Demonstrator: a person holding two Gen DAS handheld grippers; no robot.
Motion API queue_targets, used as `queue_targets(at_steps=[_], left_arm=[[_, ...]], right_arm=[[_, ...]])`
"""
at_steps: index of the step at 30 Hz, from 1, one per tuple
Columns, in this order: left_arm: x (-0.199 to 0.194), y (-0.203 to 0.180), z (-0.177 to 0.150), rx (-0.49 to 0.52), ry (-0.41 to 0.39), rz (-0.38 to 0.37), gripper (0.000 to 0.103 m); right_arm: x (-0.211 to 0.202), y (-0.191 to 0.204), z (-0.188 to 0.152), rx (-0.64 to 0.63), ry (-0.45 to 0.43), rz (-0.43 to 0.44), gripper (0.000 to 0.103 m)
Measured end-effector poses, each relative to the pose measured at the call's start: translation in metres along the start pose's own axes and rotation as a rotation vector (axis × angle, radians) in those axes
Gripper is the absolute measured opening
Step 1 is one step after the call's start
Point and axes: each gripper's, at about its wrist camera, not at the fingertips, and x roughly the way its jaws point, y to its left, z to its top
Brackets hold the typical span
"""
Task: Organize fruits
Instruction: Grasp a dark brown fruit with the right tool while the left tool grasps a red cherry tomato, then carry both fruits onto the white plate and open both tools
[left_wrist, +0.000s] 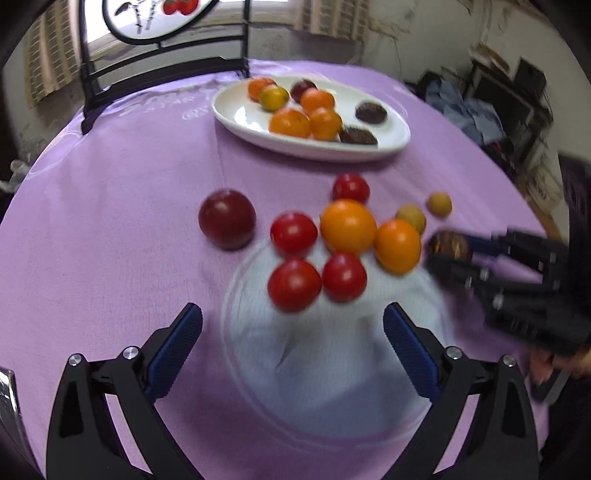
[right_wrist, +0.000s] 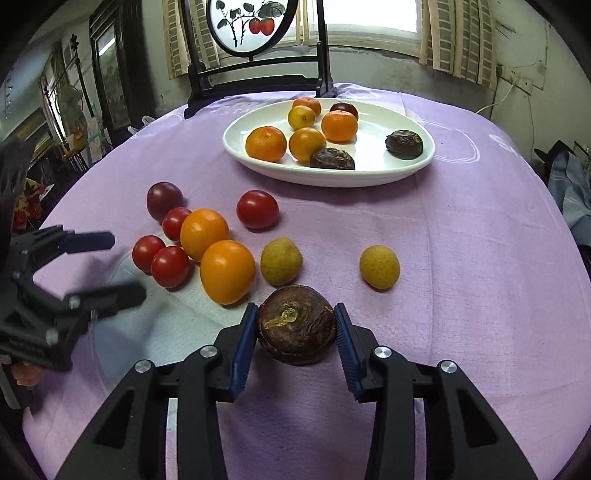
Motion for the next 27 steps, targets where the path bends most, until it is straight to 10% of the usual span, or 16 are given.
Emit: queue_targets(at_steps=[10,19,23,27], left_arm=[[0.004,0.020,-0.002,-0.027,0.015,0.060,0.096],[0.014,0.001,0.004,0.070,-0.059,0.103,0.068],[0.016,-0.008,0.007,0.116,-0.081,0.042,0.030],[0.013,-0.013,0.005,0.138,-0.086,0.048,0.030]], right_arm=[[-0.012,-0.002,0.002,0.011,-0.050,-0.010,0.042],[-0.018,0.004,0.003,-0.014,-0.070,0.003,0.042],[-0.018,0.004,0.003,-0.017,-0.071,-0.001,0.042],[-0.021,0.002,0.003,-0.008,-0.085,-0.003,0.042]])
